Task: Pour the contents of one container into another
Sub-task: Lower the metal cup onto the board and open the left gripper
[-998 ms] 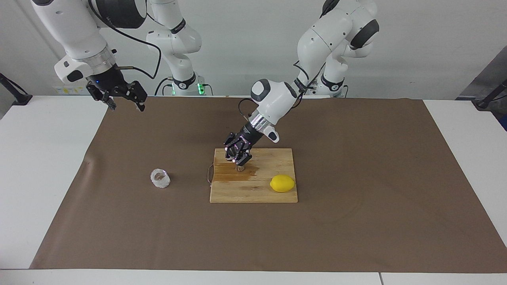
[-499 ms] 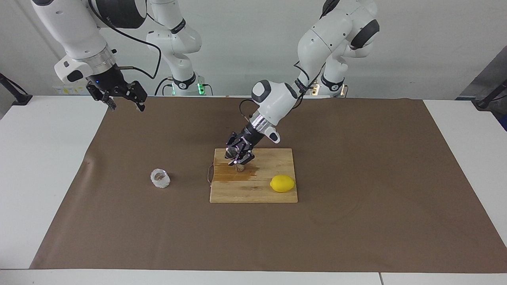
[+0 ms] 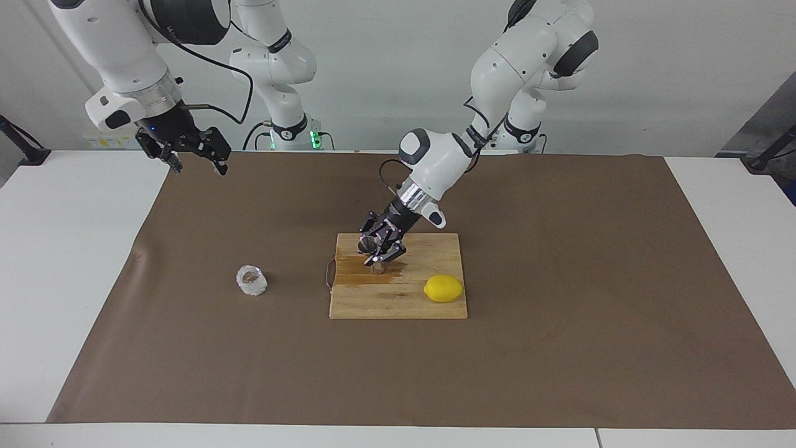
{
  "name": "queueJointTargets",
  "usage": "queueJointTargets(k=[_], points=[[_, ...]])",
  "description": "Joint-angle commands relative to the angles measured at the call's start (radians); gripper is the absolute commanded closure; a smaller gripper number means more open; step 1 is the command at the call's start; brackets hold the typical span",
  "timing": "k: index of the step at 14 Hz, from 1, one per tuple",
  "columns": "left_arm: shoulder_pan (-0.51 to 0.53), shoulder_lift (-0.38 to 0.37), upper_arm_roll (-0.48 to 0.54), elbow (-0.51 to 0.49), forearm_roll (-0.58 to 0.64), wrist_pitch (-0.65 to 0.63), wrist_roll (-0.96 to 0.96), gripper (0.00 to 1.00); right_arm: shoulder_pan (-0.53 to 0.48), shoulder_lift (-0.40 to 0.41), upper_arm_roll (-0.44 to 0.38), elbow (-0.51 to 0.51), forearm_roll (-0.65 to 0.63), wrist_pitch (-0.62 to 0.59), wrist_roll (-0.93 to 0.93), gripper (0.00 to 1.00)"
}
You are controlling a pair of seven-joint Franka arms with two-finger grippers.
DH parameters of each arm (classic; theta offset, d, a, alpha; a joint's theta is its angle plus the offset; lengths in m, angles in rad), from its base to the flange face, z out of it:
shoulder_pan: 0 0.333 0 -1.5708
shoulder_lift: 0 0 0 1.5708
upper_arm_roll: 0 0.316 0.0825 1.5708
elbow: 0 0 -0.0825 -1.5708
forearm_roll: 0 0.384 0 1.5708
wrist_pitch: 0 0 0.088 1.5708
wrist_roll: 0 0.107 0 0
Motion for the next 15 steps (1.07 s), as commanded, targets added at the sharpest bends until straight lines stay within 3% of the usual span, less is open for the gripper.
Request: queueJointTargets(k=[1, 2, 3, 4, 5, 8, 10, 15], points=[[0.009, -0.010, -0.006, -0.025, 0.005, 0.018, -0.003, 0.54, -0.008, -0.009, 0.007, -0.003, -0.005, -0.006, 0.012, 0.00], [0.010, -0.011, -0.006, -0.025, 0.005, 0.017, -0.003, 0.50, -0.008, -0.009, 0.007, -0.003, -0.005, -0.006, 0.012, 0.00], [0.010, -0.011, -0.006, -0.025, 0.005, 0.015, -0.004, 0.38, -0.009, -0.009, 0.007, -0.003, -0.003, -0.006, 0.012, 0.00], [0.012, -0.014, -0.006, -0.024, 0.005, 0.015, -0.006, 0.19, -0.008, -0.009, 0.007, -0.003, -0.003, -0.006, 0.012, 0.00], [0.015, -0.016, -0.006, -0.025, 0.004, 0.015, -0.008, 0.11, -0.008, -0.009, 0.007, -0.003, -0.003, -0.006, 0.012, 0.00], [0.017, -0.017, -0.007, -0.025, 0.002, 0.013, -0.008, 0.10, -0.008, -0.009, 0.007, -0.003, -0.005, -0.006, 0.012, 0.00], [0.017, -0.027, -0.007, -0.031, 0.002, 0.010, -0.009, 0.00, -0.008, -0.009, 0.007, -0.003, -0.005, -0.006, 0.012, 0.00], [0.036, -0.125, -0.007, -0.093, -0.004, -0.072, -0.012, 0.00, -0.008, -0.009, 0.007, -0.003, -0.005, -0.006, 0.012, 0.00]])
